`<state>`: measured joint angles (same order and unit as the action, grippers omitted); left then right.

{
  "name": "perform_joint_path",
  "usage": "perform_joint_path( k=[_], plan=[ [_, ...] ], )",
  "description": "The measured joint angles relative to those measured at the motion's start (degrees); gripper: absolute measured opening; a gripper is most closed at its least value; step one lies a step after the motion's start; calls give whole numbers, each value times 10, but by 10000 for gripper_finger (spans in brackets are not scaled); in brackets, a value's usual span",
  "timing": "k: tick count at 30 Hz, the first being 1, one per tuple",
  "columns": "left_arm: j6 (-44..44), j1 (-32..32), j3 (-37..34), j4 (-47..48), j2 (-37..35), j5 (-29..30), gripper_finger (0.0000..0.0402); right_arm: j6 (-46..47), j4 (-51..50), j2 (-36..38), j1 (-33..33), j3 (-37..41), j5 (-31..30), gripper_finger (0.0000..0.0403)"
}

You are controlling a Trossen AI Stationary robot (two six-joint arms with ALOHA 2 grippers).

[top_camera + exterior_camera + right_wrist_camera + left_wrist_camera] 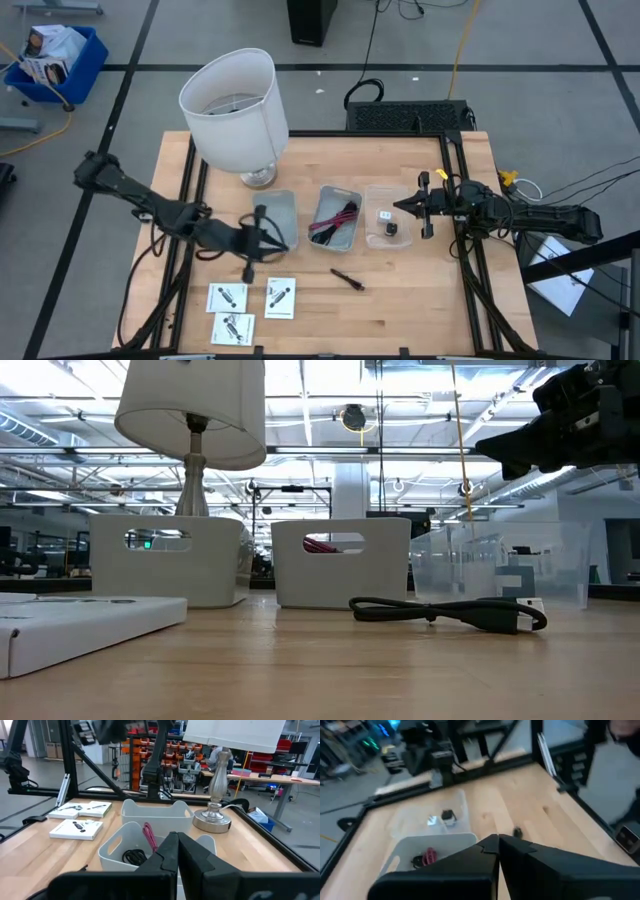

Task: Pick and place items into bin
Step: Put the black charger cable into the right gray bin

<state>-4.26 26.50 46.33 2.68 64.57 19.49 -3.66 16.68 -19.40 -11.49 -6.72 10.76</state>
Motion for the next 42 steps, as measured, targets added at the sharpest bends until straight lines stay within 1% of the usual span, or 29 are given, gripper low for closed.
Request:
perform_joint_path(
  k=[3, 6, 9, 12, 14, 16, 20, 24, 26, 31, 36, 39, 42],
  plan=[
    [4, -2, -95, -96, -35, 4, 5, 0, 0, 0, 0, 0, 0, 0],
    [2, -2, -180, -192, -47, 28, 7, 0, 1, -2, 0, 0, 0, 0],
    [-21, -2, -244, -279, -47, 37, 4, 0, 4, -6, 0, 0, 0, 0],
    [-47, -2, -289, -354, -47, 44, 5, -3, 9, -15, 0, 0, 0, 0],
    [-62, -2, -310, -402, -47, 62, 6, 0, 21, -23, 0, 0, 0, 0],
    [-82, -2, -320, -428, -49, 71, 6, 1, 40, -33, 2, 0, 0, 0],
    [-86, -2, -330, -430, -55, 73, 4, -39, 41, -60, 21, -20, -3, 0],
    [-58, -2, -339, -429, -54, 77, 13, -74, 12, -103, 72, -79, -7, 0],
    [-59, -2, -345, -427, -54, 84, 12, -87, -11, -135, 113, -112, -36, 0],
    [-97, -2, -346, -429, -54, 111, 4, -108, -39, -240, 243, -188, -175, 0],
    [-95, -2, -346, -426, -54, 121, 29, -106, -37, -361, 364, -260, -318, 0],
    [-76, -2, -346, -409, -53, 121, 43, -95, -37, -425, 406, -301, -376, 0],
    [-76, -2, -346, -400, -53, 121, 48, -50, -38, -468, 426, -337, -401, 5]
  ],
)
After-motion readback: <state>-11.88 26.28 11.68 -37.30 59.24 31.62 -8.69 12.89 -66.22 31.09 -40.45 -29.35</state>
